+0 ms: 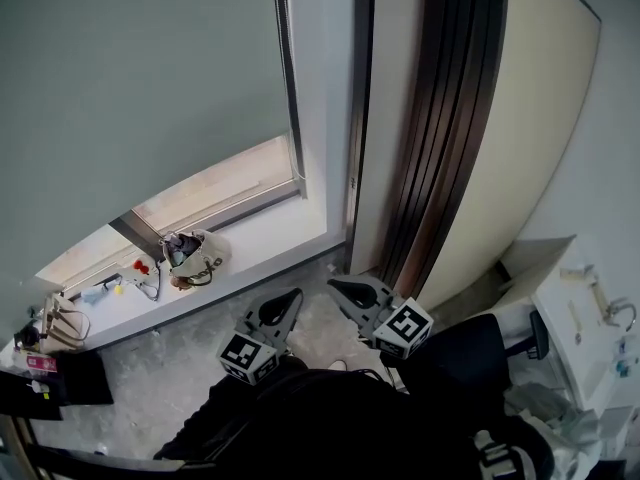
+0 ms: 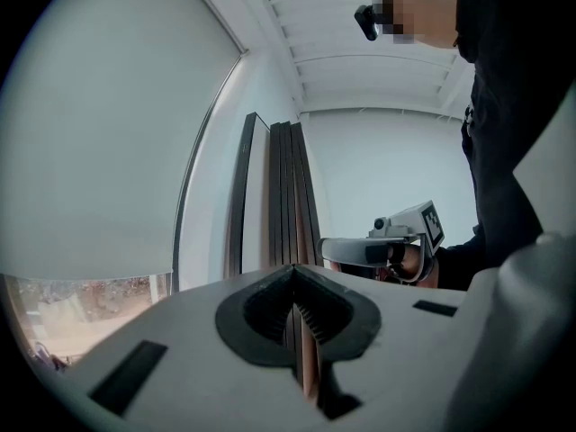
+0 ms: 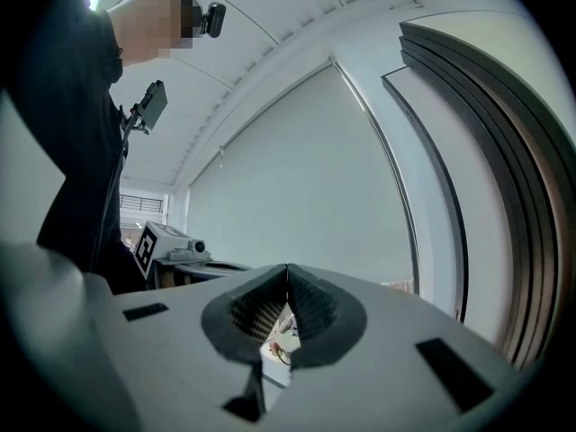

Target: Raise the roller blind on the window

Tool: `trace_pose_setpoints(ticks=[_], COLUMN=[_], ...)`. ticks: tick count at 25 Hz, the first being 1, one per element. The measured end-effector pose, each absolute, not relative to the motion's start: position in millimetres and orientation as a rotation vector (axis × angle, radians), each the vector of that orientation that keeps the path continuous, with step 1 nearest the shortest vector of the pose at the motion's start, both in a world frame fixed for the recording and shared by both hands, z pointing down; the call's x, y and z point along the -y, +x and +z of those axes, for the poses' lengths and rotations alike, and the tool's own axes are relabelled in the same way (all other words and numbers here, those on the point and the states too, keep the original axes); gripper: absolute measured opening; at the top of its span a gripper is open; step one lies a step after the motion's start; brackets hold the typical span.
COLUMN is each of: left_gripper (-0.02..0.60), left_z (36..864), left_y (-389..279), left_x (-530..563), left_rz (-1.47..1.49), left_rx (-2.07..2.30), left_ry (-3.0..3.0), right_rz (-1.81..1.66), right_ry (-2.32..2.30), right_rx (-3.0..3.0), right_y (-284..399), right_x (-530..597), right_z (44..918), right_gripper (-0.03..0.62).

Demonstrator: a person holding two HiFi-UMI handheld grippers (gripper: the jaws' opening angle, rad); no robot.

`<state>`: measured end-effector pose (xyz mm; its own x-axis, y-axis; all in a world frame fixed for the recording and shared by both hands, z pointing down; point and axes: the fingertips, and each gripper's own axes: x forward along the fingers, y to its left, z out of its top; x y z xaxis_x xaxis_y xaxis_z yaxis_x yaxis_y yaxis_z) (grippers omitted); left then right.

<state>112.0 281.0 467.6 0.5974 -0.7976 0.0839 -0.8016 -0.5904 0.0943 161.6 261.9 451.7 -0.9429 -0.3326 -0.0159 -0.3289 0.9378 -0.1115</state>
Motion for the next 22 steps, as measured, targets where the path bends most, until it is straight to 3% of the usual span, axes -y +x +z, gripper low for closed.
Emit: trace_pose_setpoints(ticks=[11,22], left_gripper=[0.008,0.008], left_z=[463,465], left_y=[99,45], left_x=[-264,-204], left_rz=[0.061,0.015], left_rx=[1.384,1.335], left_ry=[2.693,2.724], right_rz=[-0.148,-0.122], right_ry=[-0.519,-0.593], right_rx=[-3.093,-3.13], right_y=[148,98], right_x=[-248,-197], right_z=[449,454], right_gripper=[0.008,0.007])
